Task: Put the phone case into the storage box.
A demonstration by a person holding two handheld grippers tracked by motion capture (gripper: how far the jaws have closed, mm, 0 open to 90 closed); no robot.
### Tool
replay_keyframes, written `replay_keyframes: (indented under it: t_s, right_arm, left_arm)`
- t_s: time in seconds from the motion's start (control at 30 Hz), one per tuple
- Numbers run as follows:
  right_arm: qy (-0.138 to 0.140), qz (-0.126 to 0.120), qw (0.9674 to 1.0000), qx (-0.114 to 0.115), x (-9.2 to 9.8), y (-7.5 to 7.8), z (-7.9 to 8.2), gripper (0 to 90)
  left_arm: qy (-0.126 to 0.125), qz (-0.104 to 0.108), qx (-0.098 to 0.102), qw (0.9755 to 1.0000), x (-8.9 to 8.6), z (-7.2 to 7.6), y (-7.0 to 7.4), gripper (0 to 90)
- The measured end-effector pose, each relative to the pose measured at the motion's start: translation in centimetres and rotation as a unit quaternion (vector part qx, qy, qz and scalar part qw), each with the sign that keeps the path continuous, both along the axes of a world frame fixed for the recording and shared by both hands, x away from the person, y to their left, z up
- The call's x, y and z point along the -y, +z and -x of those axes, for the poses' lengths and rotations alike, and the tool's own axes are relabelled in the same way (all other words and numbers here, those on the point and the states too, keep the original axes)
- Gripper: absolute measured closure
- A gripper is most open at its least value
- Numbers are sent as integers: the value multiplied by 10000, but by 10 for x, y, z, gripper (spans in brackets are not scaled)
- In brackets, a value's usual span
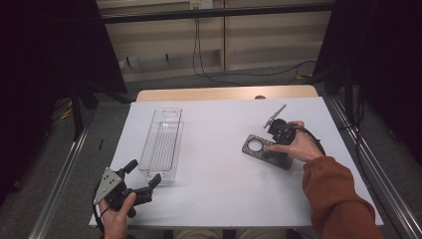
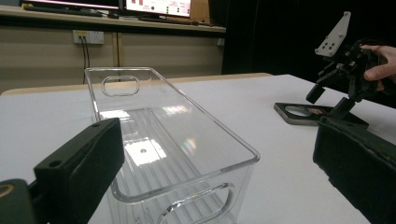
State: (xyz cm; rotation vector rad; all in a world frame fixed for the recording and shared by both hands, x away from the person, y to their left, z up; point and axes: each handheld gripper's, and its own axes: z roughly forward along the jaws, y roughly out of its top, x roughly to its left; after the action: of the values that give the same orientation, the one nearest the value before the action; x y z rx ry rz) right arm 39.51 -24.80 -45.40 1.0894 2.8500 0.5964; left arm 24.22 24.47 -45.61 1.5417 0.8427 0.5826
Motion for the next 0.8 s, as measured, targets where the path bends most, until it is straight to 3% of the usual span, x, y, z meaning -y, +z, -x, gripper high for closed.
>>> replay_keyframes:
  t_s: [0.37,0.47,0.7,0.8]
  right_arm:
    - [148,190,9997,-93,-4,-9,0,69]
    - [196,192,9996,-121,-5,-12,1,29]
    - [164,223,9996,29,-8,-16,5,0]
    - [228,379,9989,141,-11,-17,7,0]
  left_arm:
    - [-26,50,-29,10000,0,-1,-1,21]
    - [-11,9,0,10000,0,0,0,21]
    - [-48,75,-60,9999,0,-1,-1,21]
    - [-34,89,-3,10000,0,0,0,21]
